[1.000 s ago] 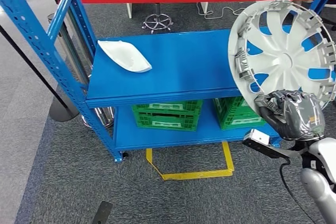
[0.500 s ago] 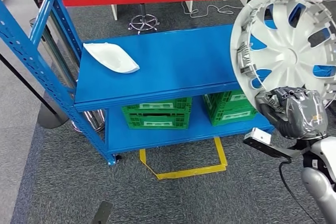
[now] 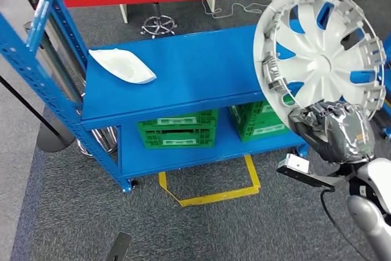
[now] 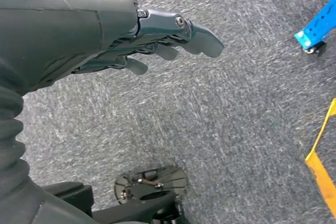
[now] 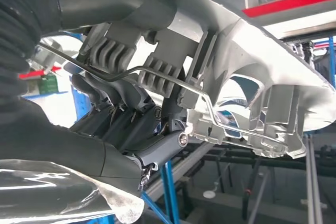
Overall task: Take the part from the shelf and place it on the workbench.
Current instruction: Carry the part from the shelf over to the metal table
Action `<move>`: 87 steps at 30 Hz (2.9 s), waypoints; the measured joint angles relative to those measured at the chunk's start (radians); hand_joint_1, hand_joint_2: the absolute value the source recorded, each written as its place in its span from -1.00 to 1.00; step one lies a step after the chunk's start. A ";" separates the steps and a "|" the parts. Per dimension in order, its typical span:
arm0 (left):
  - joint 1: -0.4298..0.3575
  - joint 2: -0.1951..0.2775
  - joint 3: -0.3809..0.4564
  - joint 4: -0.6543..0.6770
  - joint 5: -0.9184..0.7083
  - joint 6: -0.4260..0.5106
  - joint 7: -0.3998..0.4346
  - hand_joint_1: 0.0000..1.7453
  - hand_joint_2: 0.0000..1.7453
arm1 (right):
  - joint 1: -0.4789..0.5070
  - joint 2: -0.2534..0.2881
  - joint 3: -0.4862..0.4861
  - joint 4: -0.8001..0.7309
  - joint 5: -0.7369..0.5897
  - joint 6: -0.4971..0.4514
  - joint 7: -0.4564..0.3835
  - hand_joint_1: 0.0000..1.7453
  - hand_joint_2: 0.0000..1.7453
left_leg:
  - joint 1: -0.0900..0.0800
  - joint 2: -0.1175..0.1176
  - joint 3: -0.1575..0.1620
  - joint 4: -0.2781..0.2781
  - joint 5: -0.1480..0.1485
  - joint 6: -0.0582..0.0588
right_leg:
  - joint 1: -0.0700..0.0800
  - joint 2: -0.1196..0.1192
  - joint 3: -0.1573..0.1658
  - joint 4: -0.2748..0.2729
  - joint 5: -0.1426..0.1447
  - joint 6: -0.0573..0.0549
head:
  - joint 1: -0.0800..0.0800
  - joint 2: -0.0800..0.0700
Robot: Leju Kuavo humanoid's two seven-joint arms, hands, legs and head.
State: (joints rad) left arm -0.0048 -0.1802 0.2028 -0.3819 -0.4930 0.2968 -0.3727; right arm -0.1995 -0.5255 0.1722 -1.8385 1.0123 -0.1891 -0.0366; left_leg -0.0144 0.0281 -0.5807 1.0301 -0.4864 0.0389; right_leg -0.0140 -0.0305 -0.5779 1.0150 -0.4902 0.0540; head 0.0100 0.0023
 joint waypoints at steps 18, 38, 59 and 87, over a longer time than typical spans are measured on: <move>-0.004 0.002 0.001 0.000 -0.010 -0.004 0.003 -1.00 1.00 | -0.056 0.000 0.105 -0.006 0.010 0.028 0.000 1.00 1.00 | 0.013 -0.054 -0.006 -0.006 0.009 0.004 | -0.008 0.072 -0.030 0.004 0.009 -0.003 | -0.002 0.000; -0.006 0.002 0.001 0.000 -0.012 -0.009 0.003 -1.00 1.00 | -0.087 -0.001 0.159 -0.004 -0.004 0.043 -0.002 1.00 1.00 | 0.012 -0.018 -0.112 0.257 -0.127 -0.032 | -0.005 0.031 -0.011 -0.011 0.020 -0.036 | 0.000 0.000; -0.007 -0.001 0.002 0.000 -0.012 -0.006 0.003 -1.00 1.00 | -0.084 -0.040 0.142 -0.005 -0.041 0.049 0.008 1.00 1.00 | 0.016 -0.001 0.003 -0.011 0.008 0.006 | -0.003 0.010 -0.062 0.082 0.004 0.012 | 0.012 0.000; -0.002 -0.001 0.005 0.000 -0.007 -0.004 0.000 -1.00 1.00 | -0.068 -0.073 0.076 -0.025 -0.070 0.053 0.003 1.00 1.00 | 0.015 -0.011 -0.004 -0.012 0.016 0.015 | -0.008 0.036 -0.163 0.262 -0.075 0.019 | 0.015 0.000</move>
State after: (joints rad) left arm -0.0070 -0.1811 0.2075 -0.3815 -0.4998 0.2933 -0.3727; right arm -0.2676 -0.5988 0.2484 -1.8633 0.9423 -0.1362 -0.0334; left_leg 0.0005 0.0170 -0.5848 1.0180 -0.4707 0.0541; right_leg -0.0223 0.0054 -0.7412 1.2766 -0.5650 0.0733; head 0.0248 0.0023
